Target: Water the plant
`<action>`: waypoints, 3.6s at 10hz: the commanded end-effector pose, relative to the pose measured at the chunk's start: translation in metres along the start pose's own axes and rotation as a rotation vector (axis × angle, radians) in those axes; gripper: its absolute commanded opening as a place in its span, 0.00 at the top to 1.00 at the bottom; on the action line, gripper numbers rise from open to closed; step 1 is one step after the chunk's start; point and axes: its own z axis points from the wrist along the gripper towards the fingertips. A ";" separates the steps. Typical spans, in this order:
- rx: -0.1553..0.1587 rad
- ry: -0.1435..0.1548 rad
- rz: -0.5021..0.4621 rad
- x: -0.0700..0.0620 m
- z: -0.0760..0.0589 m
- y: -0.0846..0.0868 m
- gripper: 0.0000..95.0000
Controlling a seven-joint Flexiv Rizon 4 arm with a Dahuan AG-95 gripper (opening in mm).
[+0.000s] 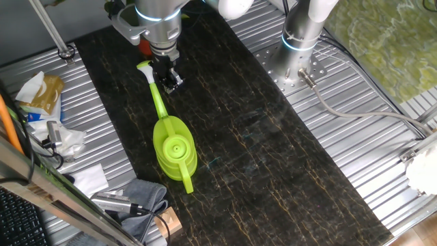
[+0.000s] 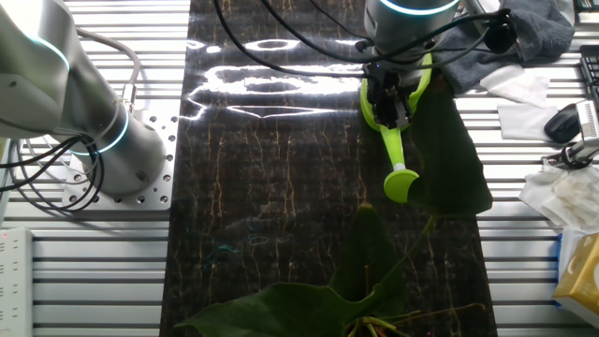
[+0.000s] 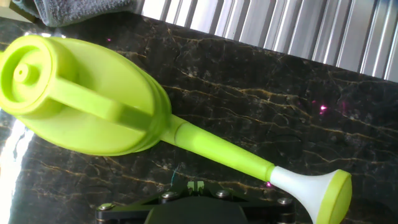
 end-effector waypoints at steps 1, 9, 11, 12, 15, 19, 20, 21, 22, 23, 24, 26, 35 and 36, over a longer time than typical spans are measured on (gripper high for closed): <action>0.000 0.001 0.003 0.000 0.000 0.000 1.00; -0.002 -0.001 0.007 0.000 -0.001 0.000 1.00; -0.026 -0.009 0.000 0.000 -0.001 0.000 1.00; -0.020 -0.005 -0.010 0.000 -0.001 0.000 1.00; 0.011 0.011 -0.026 0.000 -0.001 0.000 1.00; 0.012 0.011 -0.037 0.000 -0.002 0.000 1.00; 0.016 0.011 -0.063 0.000 -0.003 0.001 1.00; 0.023 0.013 -0.124 0.001 -0.005 0.002 1.00; 0.029 0.013 -0.169 0.001 -0.007 0.002 1.00; 0.032 0.015 -0.209 0.001 -0.009 0.003 1.00; 0.032 0.016 -0.229 0.001 -0.010 0.003 1.00; 0.053 0.017 -0.321 0.001 -0.015 0.005 1.00; 0.102 0.020 -0.598 -0.051 -0.049 0.020 1.00; 0.106 0.019 -0.617 -0.059 -0.053 0.023 1.00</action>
